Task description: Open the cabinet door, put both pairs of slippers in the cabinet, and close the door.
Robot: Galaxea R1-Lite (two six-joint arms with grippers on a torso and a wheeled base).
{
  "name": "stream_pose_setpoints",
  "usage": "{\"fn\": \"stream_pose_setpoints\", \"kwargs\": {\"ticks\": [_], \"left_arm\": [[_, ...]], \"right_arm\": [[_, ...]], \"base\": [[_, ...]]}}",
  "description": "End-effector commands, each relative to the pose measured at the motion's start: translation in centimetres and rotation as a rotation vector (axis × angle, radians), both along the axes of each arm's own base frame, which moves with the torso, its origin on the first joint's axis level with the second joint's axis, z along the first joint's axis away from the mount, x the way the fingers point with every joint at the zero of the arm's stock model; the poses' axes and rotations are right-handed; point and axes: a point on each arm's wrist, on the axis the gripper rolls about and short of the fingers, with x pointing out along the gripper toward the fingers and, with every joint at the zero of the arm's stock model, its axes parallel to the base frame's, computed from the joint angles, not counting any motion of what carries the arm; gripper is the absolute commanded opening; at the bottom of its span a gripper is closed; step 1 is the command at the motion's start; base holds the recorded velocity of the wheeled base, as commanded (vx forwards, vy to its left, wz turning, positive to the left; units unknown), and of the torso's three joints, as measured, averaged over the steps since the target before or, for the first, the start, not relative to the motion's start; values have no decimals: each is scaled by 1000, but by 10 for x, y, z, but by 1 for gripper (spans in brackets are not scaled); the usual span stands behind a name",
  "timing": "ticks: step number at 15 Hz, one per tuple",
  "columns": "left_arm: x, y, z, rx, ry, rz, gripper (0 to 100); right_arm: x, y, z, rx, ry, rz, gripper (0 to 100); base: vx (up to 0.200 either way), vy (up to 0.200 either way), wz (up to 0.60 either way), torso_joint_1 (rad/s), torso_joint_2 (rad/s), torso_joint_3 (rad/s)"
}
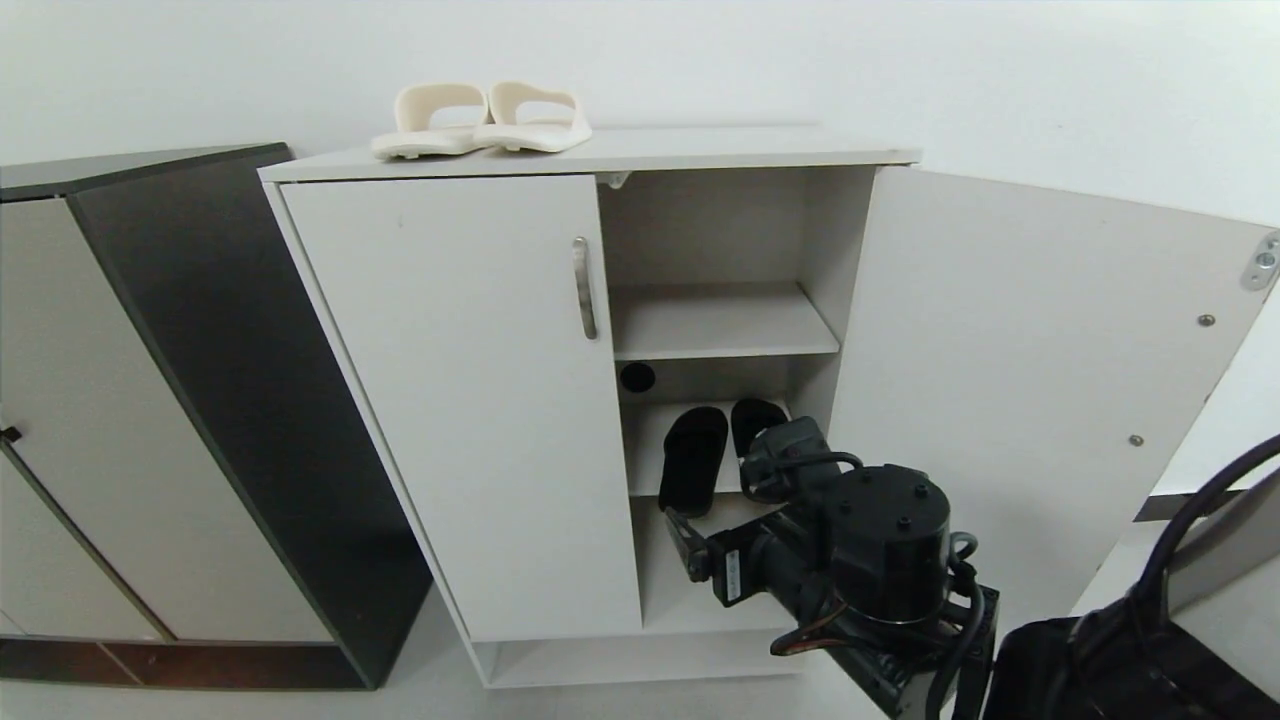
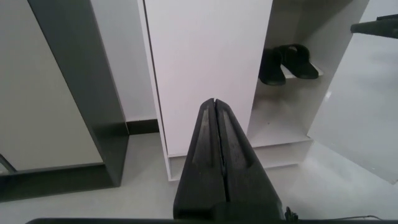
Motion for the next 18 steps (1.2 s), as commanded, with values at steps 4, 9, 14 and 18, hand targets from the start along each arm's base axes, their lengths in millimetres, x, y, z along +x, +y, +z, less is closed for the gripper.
{"fn": "stream_pose_setpoints", "kwargs": {"ticks": [4,9,14,18], "left_arm": [[0,0,0,0,1,0,0],[0,0,0,0,1,0,0],[0,0,0,0,1,0,0],[0,0,0,0,1,0,0]], "right_arm": [[-7,-8,5,3,0,14,100],[-8,-10,2,-4,6,22,100],[-8,-10,-2,-14,16,28,100],[-7,-11,-3,-17,19,29,100]], "base": [[0,0,0,0,0,0],[0,40,0,1,0,0],[0,200,0,3,4,1],[0,200,0,4,5,4]]}}
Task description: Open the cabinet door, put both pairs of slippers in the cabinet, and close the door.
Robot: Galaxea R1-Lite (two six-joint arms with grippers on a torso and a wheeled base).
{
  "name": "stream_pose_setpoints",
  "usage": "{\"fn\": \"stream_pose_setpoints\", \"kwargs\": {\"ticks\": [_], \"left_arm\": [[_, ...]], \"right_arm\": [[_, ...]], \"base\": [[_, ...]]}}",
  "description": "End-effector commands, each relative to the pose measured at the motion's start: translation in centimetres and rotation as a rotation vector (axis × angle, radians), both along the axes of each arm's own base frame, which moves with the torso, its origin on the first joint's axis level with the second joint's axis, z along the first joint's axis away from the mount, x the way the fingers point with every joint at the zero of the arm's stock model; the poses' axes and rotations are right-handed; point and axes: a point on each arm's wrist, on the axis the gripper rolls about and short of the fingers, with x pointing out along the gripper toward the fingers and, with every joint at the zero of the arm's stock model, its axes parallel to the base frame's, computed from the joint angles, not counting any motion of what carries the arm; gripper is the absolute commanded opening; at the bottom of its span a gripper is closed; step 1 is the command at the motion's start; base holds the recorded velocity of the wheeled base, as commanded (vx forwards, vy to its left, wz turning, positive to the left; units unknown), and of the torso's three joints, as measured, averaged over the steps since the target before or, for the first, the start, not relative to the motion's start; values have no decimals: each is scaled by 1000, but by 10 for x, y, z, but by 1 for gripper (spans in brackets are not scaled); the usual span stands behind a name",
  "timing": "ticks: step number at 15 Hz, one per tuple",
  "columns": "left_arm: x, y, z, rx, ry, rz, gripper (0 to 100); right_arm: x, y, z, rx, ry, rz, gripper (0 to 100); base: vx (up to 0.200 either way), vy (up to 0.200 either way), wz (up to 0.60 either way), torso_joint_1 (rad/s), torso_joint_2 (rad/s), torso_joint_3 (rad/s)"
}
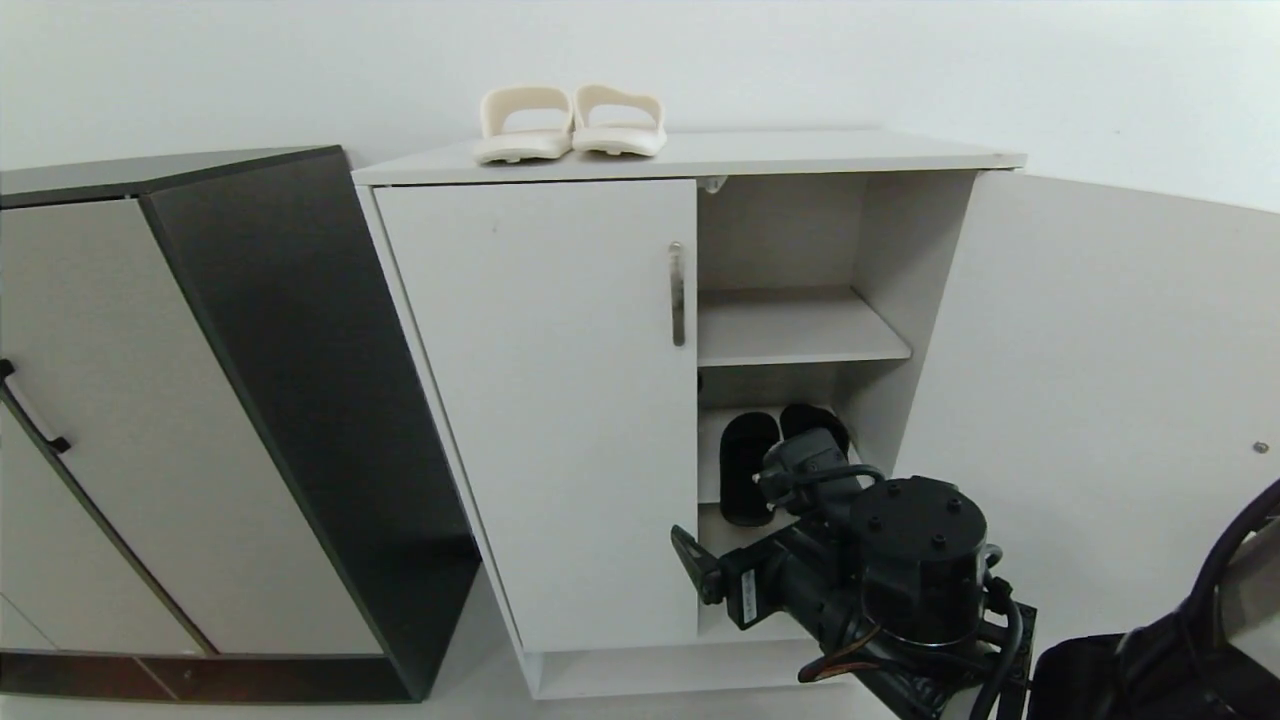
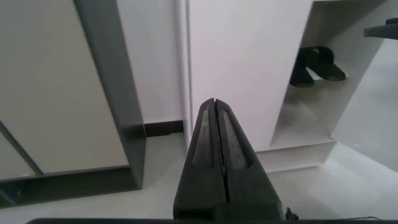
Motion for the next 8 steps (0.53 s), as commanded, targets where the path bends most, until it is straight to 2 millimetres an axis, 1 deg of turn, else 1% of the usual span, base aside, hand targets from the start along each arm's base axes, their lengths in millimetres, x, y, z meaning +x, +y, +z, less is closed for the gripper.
{"fn": "stream_pose_setpoints", "kwargs": {"ticks": [1,8], "left_arm": [[0,0,0,-1,1,0,0],[0,0,0,-1,1,0,0]], "right_arm": [[1,0,-2,-6,5,-2,100],[5,-6,-8,-24,18,-21,100]], "base": [[0,200,0,2,2,2],[0,200,0,2,2,0]]}}
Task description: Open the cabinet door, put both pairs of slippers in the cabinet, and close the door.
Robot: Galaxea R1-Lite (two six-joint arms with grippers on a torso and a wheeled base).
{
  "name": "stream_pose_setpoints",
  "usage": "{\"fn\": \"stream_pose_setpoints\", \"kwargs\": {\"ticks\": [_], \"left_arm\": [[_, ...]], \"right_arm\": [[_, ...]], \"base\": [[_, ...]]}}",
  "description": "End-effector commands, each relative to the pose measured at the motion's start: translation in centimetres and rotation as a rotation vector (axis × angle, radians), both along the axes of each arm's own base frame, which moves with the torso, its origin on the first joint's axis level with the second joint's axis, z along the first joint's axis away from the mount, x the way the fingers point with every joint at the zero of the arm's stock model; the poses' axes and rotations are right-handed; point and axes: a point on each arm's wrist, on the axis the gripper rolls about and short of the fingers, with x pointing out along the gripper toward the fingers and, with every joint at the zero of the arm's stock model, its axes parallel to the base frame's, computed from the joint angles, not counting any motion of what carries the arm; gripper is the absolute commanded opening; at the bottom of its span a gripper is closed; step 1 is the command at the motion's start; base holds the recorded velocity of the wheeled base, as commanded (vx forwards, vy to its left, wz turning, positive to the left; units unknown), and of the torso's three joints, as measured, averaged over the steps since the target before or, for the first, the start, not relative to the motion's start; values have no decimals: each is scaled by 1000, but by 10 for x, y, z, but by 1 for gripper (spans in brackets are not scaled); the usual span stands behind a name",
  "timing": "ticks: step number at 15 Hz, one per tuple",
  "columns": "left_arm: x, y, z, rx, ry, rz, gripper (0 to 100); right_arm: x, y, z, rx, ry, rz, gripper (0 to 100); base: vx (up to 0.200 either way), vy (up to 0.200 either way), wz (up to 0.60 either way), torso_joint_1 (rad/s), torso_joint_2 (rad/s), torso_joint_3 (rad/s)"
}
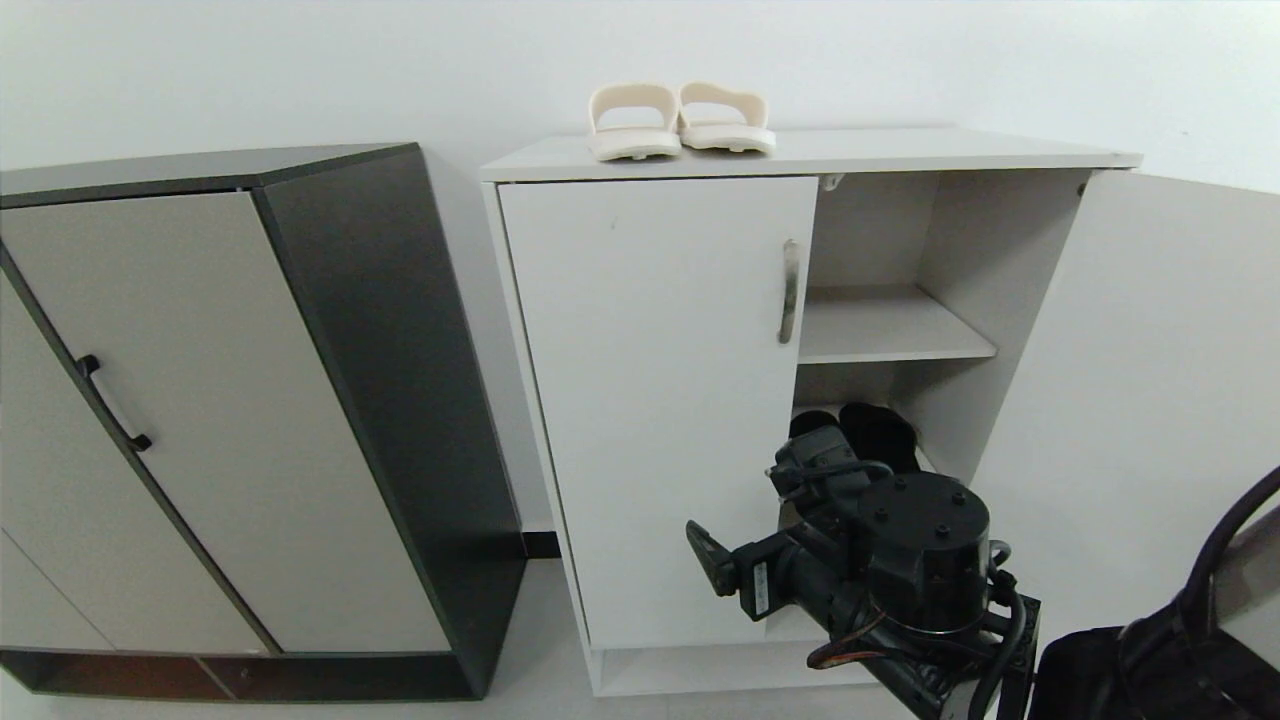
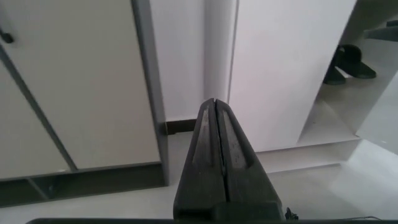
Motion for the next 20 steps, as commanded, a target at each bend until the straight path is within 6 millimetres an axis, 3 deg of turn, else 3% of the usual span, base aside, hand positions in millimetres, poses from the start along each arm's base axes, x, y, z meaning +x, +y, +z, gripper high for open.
{"fn": "stream_pose_setpoints", "kwargs": {"ticks": [1,14,20], "left_arm": [[0,0,0,0,1,0,0],[0,0,0,1,1,0,0],[0,0,0,1,1,1,0]], "right_arm": [[0,0,-3,-9,8,1,100],[0,0,-12,-34,24,17,100],[-1,0,-12,-34,24,17,100]], "base": [[0,200,0,-2,2,2],[0,0,0,0,0,0],[0,0,0,32,-302,-296]]}}
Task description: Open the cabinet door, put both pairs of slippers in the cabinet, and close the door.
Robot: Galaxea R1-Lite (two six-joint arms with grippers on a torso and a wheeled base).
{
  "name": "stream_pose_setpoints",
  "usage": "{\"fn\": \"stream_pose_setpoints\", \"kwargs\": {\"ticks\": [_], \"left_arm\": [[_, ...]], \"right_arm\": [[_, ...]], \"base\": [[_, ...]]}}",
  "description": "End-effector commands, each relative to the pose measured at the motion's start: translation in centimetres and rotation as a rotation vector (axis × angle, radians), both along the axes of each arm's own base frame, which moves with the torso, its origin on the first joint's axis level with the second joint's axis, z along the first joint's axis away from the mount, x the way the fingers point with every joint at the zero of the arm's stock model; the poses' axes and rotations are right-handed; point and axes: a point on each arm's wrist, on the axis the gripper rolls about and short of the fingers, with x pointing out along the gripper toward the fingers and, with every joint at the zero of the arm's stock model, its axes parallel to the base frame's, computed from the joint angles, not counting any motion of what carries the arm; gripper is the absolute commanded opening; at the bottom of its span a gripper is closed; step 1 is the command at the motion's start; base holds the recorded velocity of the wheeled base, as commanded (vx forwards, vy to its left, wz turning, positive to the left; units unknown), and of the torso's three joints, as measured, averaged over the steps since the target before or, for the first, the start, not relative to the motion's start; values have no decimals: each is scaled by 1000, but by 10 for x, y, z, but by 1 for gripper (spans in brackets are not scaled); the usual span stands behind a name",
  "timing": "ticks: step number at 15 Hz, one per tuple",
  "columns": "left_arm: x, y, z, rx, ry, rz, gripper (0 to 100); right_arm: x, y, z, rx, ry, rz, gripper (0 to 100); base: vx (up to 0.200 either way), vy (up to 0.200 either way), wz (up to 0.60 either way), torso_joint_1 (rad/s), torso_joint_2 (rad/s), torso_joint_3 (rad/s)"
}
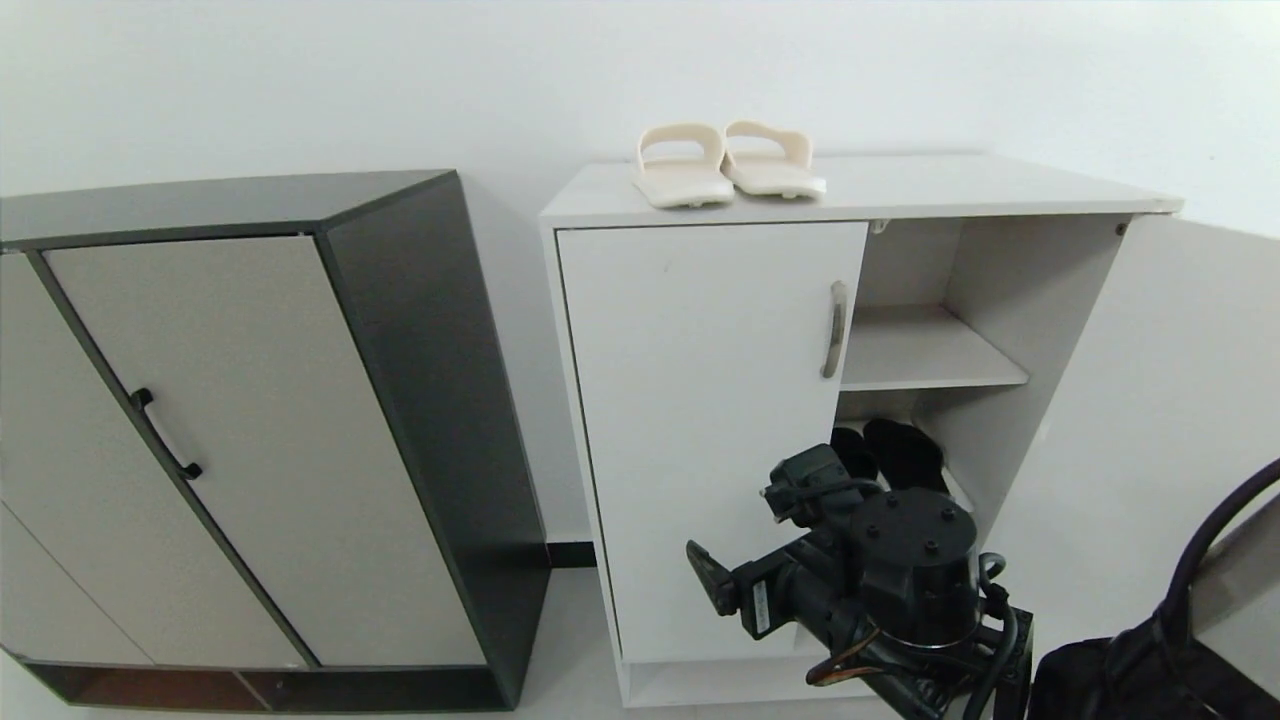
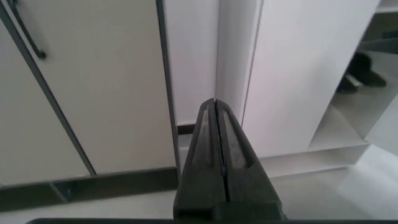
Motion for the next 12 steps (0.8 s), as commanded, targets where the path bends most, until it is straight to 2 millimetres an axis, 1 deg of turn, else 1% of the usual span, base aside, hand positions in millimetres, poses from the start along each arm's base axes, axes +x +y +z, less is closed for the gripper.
{"fn": "stream_pose_setpoints", "kwargs": {"ticks": [1,6,12], "left_arm": [[0,0,0,0,2,0,0],[0,0,0,3,2,-2,0],[0,0,0,5,2,-2,0]], "right_arm": [[0,0,0,0,0,-1,100],[0,-1,0,0,2,-2,100],[0,-2,-3,-6,14,1,100]], "base": [[0,0,0,95,-520,-339],[0,0,0,126,-473,-336],[0,0,0,167,-473,-308]]}}
